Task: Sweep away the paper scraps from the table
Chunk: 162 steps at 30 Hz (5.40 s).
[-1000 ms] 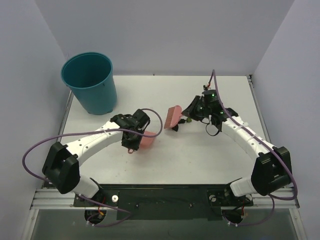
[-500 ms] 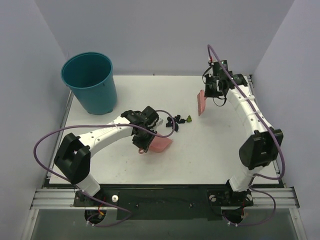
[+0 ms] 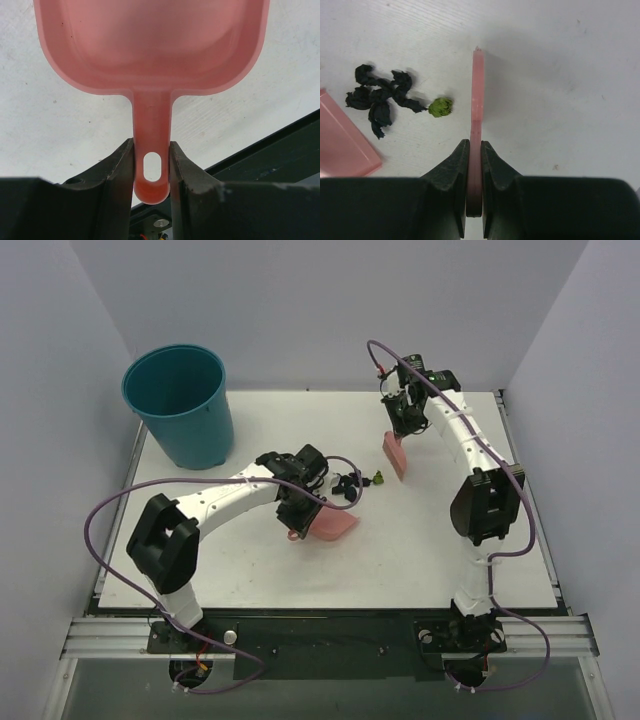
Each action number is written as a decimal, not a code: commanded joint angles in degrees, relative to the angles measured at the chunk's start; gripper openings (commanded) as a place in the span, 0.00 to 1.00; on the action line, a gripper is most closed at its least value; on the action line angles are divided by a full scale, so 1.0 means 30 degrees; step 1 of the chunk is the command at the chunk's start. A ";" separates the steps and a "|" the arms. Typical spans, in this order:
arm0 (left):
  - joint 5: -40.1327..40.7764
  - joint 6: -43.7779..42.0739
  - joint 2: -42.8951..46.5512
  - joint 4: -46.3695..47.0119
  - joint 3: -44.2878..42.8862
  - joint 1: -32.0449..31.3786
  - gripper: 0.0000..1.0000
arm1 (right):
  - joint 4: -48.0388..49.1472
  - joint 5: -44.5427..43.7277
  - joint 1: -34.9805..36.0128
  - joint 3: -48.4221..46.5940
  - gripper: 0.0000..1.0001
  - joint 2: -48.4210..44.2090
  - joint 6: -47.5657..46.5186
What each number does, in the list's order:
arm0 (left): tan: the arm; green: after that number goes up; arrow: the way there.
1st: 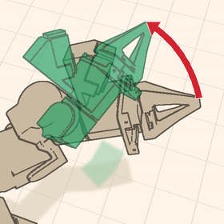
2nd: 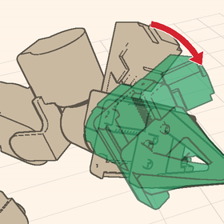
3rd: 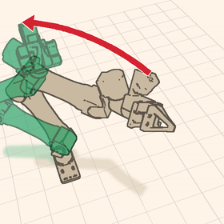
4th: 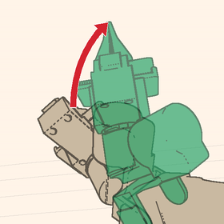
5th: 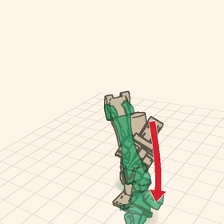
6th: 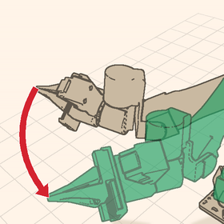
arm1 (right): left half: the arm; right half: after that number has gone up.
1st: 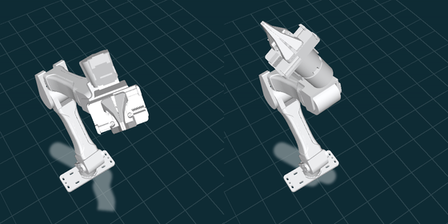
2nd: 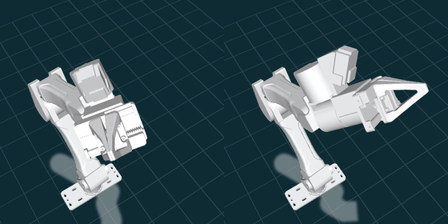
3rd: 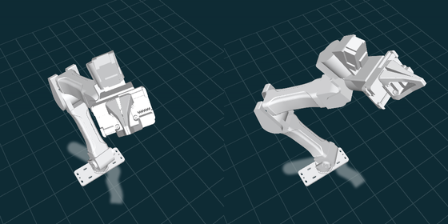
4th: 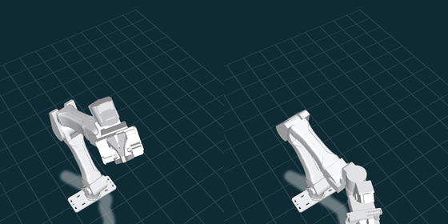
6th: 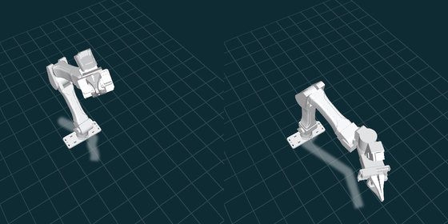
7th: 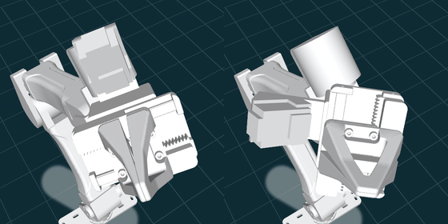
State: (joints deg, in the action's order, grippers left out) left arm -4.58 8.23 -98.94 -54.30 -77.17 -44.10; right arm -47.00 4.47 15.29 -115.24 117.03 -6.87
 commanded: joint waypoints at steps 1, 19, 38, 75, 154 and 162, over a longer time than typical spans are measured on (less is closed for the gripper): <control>-0.0583 -0.0751 -0.0828 0.0201 -0.1521 0.0197 0.00 | -0.1470 0.1438 0.1141 -0.1077 0.00 0.0801 -0.1662; -0.0057 -0.0897 -0.3671 0.0990 -0.3457 0.1017 0.00 | -0.1178 0.7354 0.2199 -0.0376 0.00 0.1537 -0.2571; 0.3430 0.2470 -0.2061 0.6965 0.0145 0.0549 0.00 | -0.0505 0.7095 0.2726 0.1207 0.00 -0.1041 -0.0964; 0.1794 0.6250 0.1660 0.4480 -0.7257 0.3651 0.00 | 0.5296 -0.1638 0.0587 1.2920 0.00 -1.3933 1.0963; -1.2768 3.2273 0.4295 3.1906 0.2258 1.9416 0.00 | 0.6000 -0.2573 0.3429 1.3160 0.00 -1.2966 1.0845; -1.2568 2.1289 0.5790 1.9695 -0.1872 1.7722 0.00 | 0.6029 -0.3305 0.3400 1.2925 0.00 -1.3669 1.0992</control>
State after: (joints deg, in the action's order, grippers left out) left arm -42.11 92.27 -86.13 22.74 -74.11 12.71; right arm -28.71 -2.46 25.23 -73.84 78.56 25.54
